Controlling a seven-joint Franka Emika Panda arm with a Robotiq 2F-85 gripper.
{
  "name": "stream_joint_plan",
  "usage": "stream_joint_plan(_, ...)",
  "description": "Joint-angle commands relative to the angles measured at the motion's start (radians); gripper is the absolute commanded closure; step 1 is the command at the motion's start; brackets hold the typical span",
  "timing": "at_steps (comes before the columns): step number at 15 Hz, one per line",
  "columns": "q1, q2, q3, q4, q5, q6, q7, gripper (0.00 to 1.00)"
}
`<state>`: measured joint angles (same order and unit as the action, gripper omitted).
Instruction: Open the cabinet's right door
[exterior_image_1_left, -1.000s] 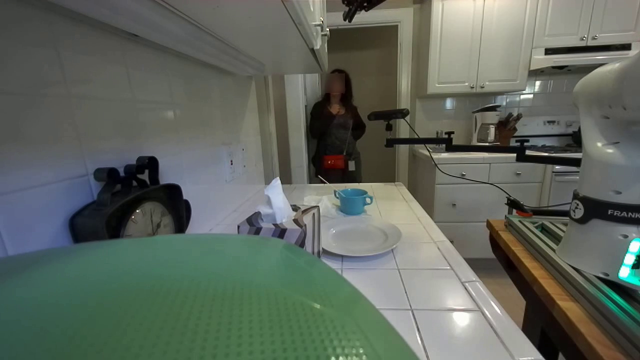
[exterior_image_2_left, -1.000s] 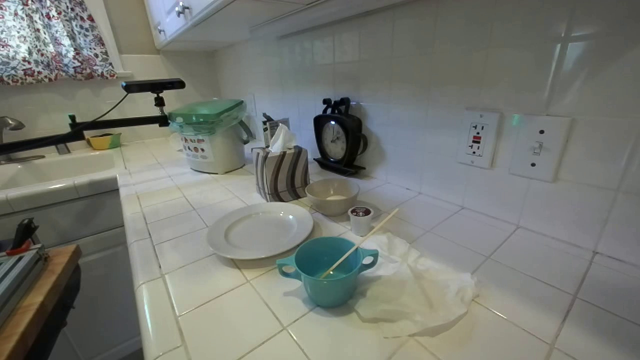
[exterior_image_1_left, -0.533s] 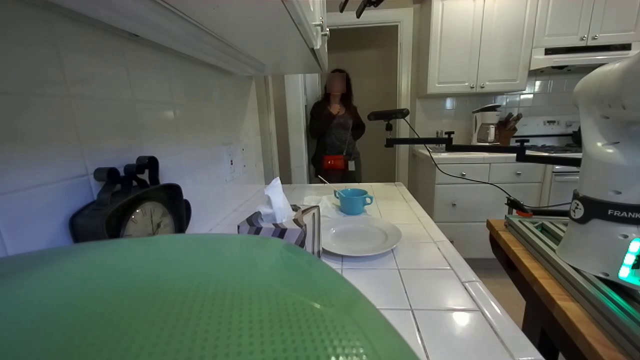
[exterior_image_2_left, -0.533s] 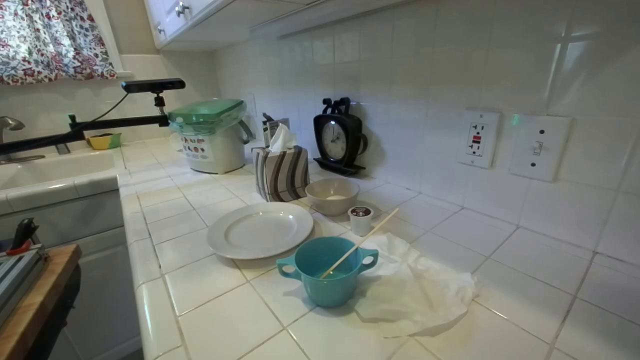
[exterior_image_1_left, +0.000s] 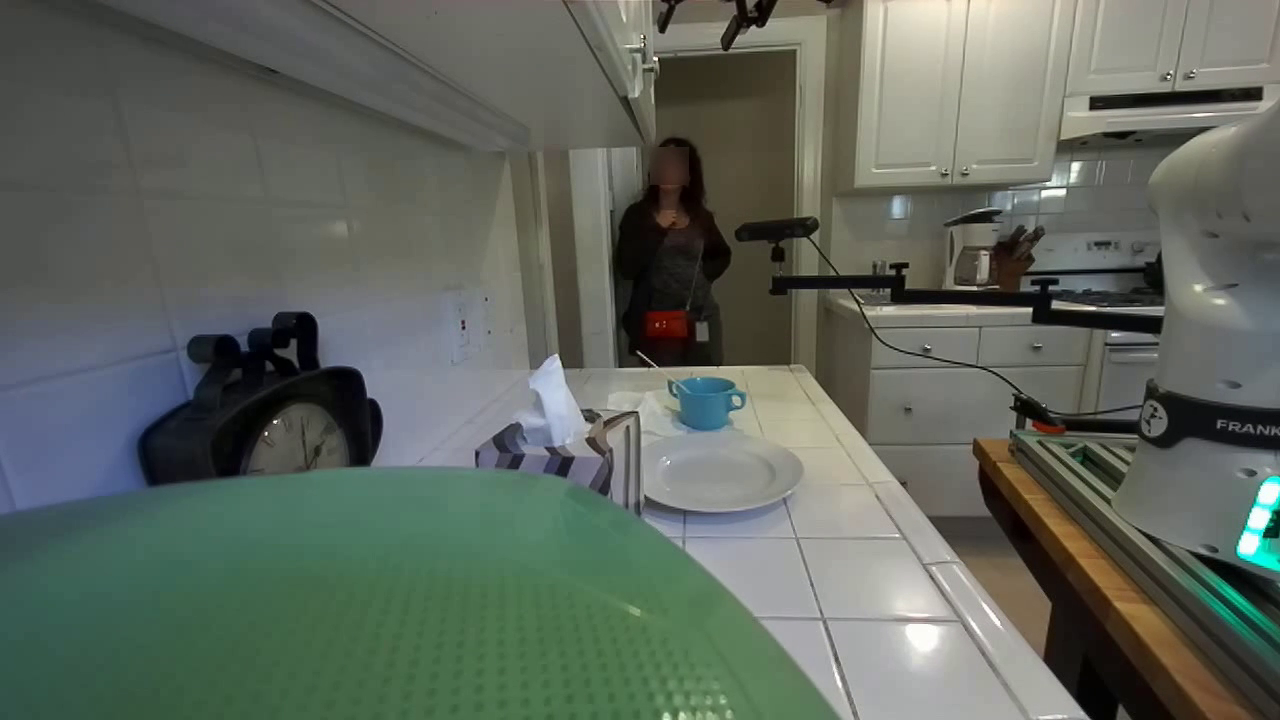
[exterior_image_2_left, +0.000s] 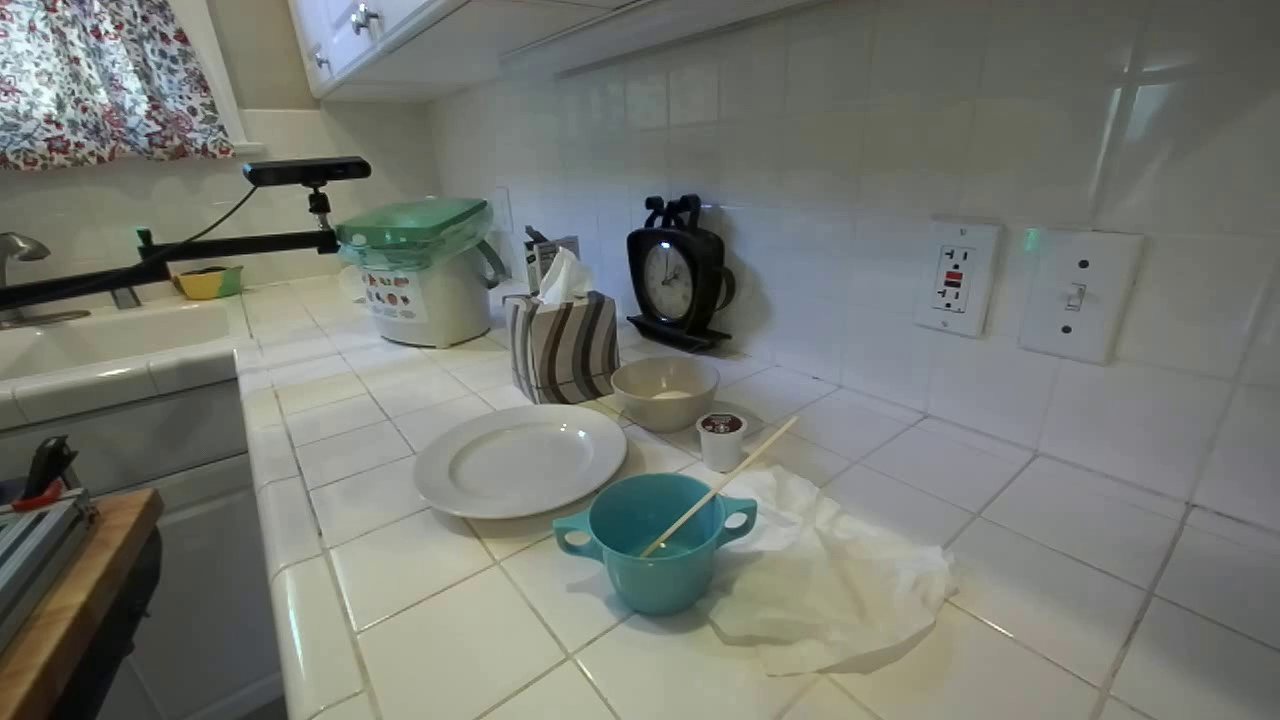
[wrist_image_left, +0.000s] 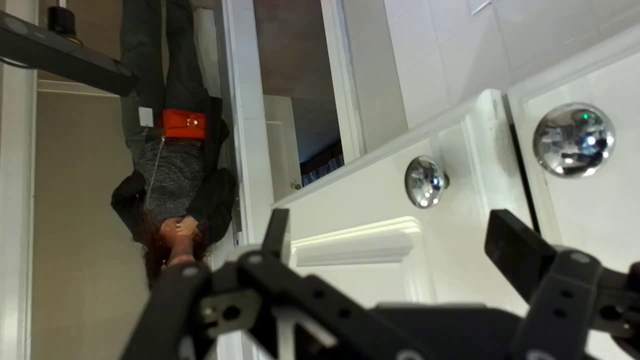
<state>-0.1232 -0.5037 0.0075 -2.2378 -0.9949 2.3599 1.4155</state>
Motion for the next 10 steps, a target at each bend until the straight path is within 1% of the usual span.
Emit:
stream_joint_plan(1, -0.023, 0.041, 0.020, 0.036, -0.014, -0.022, 0.032, 0.00)
stream_joint_plan(10, -0.023, 0.097, 0.028, 0.068, -0.048, -0.072, 0.086, 0.00)
